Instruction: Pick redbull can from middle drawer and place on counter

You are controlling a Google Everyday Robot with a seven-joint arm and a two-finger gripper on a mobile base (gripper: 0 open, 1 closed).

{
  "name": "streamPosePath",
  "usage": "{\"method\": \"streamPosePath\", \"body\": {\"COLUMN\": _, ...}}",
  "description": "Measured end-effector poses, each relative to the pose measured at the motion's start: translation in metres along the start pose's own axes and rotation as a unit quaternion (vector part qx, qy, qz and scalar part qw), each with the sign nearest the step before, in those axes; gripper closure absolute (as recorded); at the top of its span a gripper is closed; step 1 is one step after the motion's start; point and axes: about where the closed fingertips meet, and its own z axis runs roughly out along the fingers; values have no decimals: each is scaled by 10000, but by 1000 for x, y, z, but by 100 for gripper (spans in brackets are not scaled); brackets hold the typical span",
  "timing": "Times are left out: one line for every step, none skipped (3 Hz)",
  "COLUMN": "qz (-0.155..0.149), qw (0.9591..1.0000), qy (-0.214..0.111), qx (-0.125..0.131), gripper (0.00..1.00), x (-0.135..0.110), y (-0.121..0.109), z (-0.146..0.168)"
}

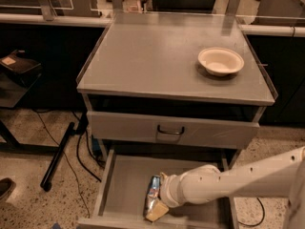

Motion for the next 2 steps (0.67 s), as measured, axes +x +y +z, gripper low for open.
{"method": "streamPosePath", "body": {"qz": 19, "qw": 9997, "qy": 10, "qx": 230, "gripper": 100, "x": -3, "y": -11, "z": -26}}
{"method": "streamPosePath", "body": {"qz": 25, "qw": 9982, "qy": 303, "qx": 513, "gripper": 100, "x": -13, "y": -30, "z": -84}}
